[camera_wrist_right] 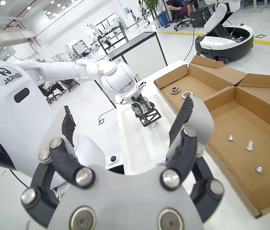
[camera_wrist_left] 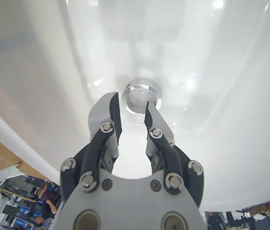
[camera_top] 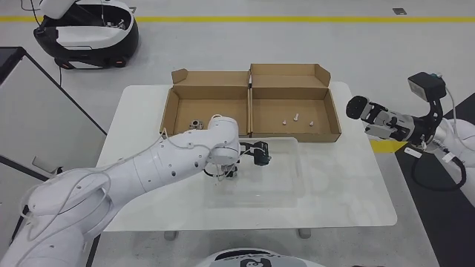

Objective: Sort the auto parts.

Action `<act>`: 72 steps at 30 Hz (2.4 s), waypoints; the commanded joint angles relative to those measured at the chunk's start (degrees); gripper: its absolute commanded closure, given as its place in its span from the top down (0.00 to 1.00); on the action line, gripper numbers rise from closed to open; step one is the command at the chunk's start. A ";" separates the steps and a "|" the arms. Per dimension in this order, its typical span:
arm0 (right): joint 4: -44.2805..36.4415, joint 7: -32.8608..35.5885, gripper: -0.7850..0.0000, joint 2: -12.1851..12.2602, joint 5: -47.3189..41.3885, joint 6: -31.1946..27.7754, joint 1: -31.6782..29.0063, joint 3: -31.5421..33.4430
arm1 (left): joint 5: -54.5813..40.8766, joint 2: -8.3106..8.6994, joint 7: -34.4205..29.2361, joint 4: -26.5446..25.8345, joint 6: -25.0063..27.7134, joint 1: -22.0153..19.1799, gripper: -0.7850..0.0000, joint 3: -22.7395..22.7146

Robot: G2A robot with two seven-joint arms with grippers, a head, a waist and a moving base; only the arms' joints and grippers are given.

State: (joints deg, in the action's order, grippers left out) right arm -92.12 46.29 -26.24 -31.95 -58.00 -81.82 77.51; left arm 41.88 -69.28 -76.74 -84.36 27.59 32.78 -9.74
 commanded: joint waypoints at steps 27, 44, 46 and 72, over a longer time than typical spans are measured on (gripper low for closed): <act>0.00 0.00 1.00 0.00 0.00 0.00 0.00 0.00 | -0.08 -1.81 1.94 5.30 1.92 -0.02 0.34 0.00; 0.00 0.00 1.00 0.00 0.00 0.00 0.00 0.00 | -0.63 -2.60 3.62 8.61 3.61 0.66 0.33 0.00; 0.00 0.00 1.00 0.00 0.00 0.00 0.00 0.00 | -0.63 -2.57 3.44 8.55 3.42 0.48 0.33 0.00; 0.00 0.00 1.00 0.00 0.00 0.00 0.00 0.00 | -1.13 -2.45 4.02 8.80 4.00 -0.80 0.00 0.00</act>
State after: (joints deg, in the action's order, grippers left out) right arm -92.12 46.29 -26.24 -31.95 -58.00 -81.82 77.51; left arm 40.96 -71.89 -72.55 -75.22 31.76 32.23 -9.74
